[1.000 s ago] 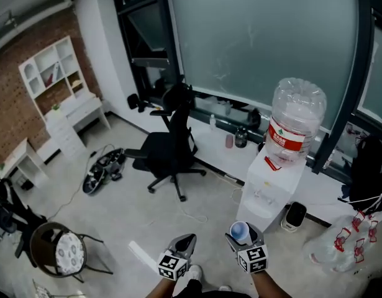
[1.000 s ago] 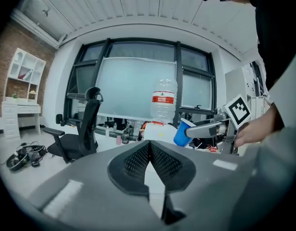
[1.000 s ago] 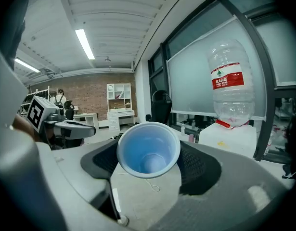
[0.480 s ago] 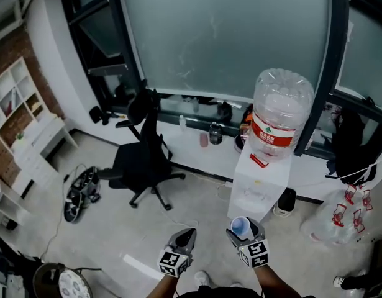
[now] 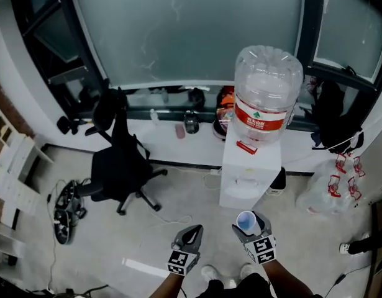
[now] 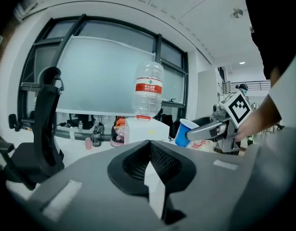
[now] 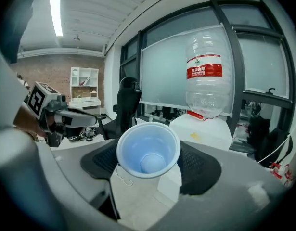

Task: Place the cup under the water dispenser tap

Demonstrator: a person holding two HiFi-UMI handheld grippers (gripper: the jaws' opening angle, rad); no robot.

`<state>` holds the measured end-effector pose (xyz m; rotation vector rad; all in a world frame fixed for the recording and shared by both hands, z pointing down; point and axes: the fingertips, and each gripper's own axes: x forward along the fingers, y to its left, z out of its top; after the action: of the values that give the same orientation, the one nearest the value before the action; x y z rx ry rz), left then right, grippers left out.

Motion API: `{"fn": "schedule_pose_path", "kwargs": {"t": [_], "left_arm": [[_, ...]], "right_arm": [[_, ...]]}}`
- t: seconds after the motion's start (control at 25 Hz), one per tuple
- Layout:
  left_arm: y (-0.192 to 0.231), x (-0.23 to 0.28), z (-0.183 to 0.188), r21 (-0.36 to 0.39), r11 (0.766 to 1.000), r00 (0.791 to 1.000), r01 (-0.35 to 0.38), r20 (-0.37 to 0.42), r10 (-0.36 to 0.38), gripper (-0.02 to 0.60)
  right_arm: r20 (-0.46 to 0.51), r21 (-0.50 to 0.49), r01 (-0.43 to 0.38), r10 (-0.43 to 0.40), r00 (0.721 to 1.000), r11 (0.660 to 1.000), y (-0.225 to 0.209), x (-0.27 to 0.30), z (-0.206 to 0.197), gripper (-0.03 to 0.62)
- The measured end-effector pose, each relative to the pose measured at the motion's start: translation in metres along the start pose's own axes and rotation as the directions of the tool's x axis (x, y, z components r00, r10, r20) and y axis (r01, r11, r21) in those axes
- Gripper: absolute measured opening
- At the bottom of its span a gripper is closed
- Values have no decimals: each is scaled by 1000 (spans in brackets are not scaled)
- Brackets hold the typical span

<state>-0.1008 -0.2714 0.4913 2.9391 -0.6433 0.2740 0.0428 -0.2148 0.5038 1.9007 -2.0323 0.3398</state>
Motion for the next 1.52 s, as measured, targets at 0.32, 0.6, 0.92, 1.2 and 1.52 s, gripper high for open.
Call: {"fn": "schedule_pose_path", "kwargs": {"t": [0.32, 0.6, 0.92, 1.2, 1.52], "left_arm": [[-9, 46, -12, -18, 998, 998, -52, 30, 52, 17], [-15, 85, -23, -24, 999, 999, -48, 15, 49, 17], [-13, 135, -72, -20, 997, 997, -71, 4, 71, 17], [-12, 176, -123, -33, 997, 998, -63, -12, 63, 17], [-5, 224, -167, 9, 998, 997, -60, -52, 60, 17]], "right_arm": [[-36, 46, 53, -51, 998, 998, -37, 14, -29, 367], [-22, 111, 54, -52, 998, 992, -60, 37, -61, 367], [3, 144, 44, -45, 999, 989, -91, 68, -109, 367], [-10, 147, 64, -63, 998, 987, -122, 109, -172, 365], [-71, 166, 109, -99, 993, 980, -161, 166, -219, 364]]}}
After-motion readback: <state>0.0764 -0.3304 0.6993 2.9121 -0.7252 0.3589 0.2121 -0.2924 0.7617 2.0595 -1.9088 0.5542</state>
